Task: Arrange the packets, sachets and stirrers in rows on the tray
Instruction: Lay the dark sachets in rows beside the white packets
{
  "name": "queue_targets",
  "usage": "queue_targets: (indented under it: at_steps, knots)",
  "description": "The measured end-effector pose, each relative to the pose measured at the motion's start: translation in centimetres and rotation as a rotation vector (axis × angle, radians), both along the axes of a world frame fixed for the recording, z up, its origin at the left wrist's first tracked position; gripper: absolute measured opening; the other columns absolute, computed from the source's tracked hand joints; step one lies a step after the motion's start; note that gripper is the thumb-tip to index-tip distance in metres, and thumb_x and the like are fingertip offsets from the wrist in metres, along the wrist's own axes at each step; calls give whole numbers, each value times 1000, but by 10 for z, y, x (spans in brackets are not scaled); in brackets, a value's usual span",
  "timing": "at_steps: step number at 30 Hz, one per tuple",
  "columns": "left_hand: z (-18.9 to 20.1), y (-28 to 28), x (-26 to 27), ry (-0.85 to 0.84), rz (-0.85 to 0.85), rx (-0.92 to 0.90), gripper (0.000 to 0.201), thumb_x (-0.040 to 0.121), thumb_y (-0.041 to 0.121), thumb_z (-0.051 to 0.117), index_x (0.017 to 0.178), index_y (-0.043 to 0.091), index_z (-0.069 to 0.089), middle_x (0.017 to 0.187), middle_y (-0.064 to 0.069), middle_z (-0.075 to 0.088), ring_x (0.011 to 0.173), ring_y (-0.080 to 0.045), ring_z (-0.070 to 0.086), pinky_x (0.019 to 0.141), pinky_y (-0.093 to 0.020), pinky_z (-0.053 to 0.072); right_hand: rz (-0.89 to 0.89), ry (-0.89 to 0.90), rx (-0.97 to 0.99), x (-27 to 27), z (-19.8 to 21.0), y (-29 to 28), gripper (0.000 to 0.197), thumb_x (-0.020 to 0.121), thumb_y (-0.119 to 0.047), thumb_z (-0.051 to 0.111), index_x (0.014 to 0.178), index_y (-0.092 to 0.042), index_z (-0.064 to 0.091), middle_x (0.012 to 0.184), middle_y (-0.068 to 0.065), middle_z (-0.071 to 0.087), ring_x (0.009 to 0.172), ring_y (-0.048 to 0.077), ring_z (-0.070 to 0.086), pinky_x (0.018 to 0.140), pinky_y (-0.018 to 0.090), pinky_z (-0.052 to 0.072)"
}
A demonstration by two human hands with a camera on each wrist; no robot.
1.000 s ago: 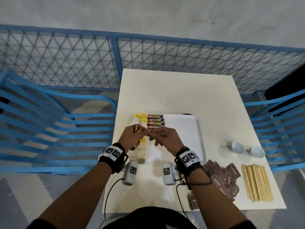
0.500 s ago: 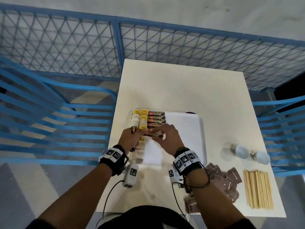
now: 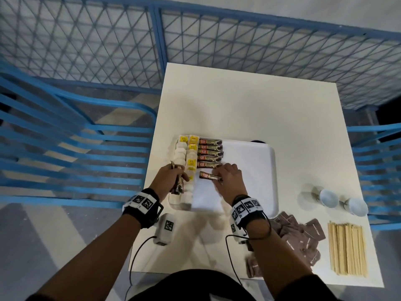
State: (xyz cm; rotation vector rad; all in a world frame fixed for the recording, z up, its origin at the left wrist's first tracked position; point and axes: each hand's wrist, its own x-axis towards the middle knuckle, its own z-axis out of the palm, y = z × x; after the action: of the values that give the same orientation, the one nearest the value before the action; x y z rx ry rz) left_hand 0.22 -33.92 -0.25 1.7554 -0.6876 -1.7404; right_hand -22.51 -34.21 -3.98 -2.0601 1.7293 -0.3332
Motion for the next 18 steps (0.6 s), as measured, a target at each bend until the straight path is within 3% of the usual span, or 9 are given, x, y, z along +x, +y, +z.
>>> queue_targets:
  at_steps: [2, 4, 7, 9, 13, 16, 18]
  knots:
    - [-4, 3, 5, -6, -41, -26, 35, 103, 22, 53, 82, 5, 76, 77, -19, 66, 62, -26, 53, 54, -31, 46, -14, 29, -36, 4, -1, 0, 23, 75, -15, 78, 97, -19, 72, 102, 5, 63, 95, 31, 56, 79, 40, 47]
    - [-5, 4, 8, 6, -58, -42, 41, 104, 28, 52, 80, 6, 77, 80, -24, 67, 62, -26, 54, 55, -32, 46, -28, 40, -58, 8, -1, -2, 25, 71, -15, 78, 94, -20, 72, 101, 7, 61, 94, 31, 55, 78, 40, 47]
    - [0, 4, 6, 2, -47, -47, 34, 106, 26, 51, 95, -1, 69, 76, -10, 70, 51, -21, 52, 48, -28, 42, -47, 42, -42, 14, -1, -6, 26, 68, -13, 79, 93, -19, 73, 100, 7, 61, 94, 32, 55, 80, 41, 47]
    - [0, 3, 3, -6, -21, -54, 24, 104, 26, 54, 100, 4, 64, 79, -11, 66, 50, -19, 51, 46, -28, 42, -64, 39, -25, 18, -1, -7, 26, 70, -13, 77, 94, -18, 72, 101, 6, 62, 96, 32, 56, 82, 43, 47]
    - [2, 1, 2, -82, -10, -32, 19, 100, 31, 61, 90, 15, 58, 61, 0, 52, 46, -19, 47, 45, -27, 39, -69, 50, -10, 24, -3, -9, 29, 72, -14, 72, 101, -17, 69, 103, 6, 63, 98, 33, 55, 83, 43, 45]
    - [2, -1, 3, -116, 3, -43, 17, 99, 29, 63, 89, 16, 59, 63, 2, 52, 54, -18, 49, 50, -27, 39, -78, 37, -16, 23, -4, -9, 32, 71, -15, 72, 103, -17, 67, 103, 5, 63, 98, 32, 55, 82, 44, 45]
    - [1, -2, 4, -94, 21, -53, 16, 96, 27, 67, 92, 13, 60, 70, -3, 56, 60, -22, 50, 52, -29, 42, -86, 26, -28, 21, -4, -9, 32, 71, -15, 73, 102, -17, 66, 103, 5, 63, 96, 32, 55, 81, 43, 45]
